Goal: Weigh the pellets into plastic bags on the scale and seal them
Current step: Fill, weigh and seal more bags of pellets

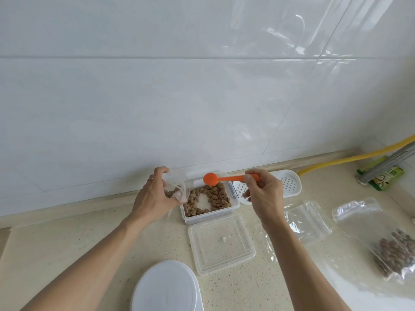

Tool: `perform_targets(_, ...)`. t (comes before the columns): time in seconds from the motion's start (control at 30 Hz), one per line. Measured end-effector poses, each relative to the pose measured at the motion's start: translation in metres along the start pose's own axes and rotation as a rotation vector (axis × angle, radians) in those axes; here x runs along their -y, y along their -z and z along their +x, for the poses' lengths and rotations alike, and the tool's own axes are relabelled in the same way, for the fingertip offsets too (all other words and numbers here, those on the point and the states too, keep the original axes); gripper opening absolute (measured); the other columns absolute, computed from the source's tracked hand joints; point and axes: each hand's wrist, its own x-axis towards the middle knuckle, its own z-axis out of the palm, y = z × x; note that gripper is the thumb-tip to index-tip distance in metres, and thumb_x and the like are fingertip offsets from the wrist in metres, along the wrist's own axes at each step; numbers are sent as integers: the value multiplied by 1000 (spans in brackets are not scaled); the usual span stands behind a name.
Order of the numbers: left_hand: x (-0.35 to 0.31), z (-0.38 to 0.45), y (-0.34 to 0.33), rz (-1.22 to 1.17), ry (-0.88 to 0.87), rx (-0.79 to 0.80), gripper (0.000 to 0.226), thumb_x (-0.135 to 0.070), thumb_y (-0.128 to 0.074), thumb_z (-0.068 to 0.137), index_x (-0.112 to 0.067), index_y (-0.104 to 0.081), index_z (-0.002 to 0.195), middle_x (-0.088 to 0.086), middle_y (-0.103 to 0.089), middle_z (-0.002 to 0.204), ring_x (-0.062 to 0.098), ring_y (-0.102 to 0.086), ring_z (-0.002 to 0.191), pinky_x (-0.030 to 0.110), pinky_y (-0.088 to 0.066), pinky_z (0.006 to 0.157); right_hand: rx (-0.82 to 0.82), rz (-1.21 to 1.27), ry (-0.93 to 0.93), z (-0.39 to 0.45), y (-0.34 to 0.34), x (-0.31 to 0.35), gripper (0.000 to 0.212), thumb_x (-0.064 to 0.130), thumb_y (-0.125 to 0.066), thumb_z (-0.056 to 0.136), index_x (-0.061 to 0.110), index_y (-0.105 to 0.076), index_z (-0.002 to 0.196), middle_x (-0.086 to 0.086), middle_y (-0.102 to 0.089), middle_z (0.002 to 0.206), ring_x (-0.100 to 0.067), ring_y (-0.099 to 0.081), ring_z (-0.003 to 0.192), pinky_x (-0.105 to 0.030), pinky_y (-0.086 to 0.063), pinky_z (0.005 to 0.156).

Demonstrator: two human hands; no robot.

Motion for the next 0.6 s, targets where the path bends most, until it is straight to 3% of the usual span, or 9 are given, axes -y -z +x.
perform_targets(0.2,28,-27,18,-90,-30,-7,83,-42,-83,65,-40,-27,125,-2,-56,102,-2,-50,93,27,-39,76,58,-34,-166,-8,-28,-49,11,14,-66,93,18,-74,99,-7,-72,81,-22,-64,47,-27,-44,46)
perform_targets(0.33,32,-36,26,-99,-35,-23,88,-40,-86,63,-39,-27,128,-1,-51,109,7,-54,99,25,-39,78,138,-85,-185,-11,-41,-63,11,13,-64,94,19,-73,97,-7,-70,80,-17,-59,41,-21,-42,41)
perform_targets(0.6,34,-44,23,-124,-97,-139,102,-49,-90,54,-35,-25,130,-5,-49,107,8,-52,97,20,-39,76,187,-121,-289,-11,-43,-62,8,14,-62,95,15,-69,91,-11,-60,69,-13,-46,46,-22,-42,41)
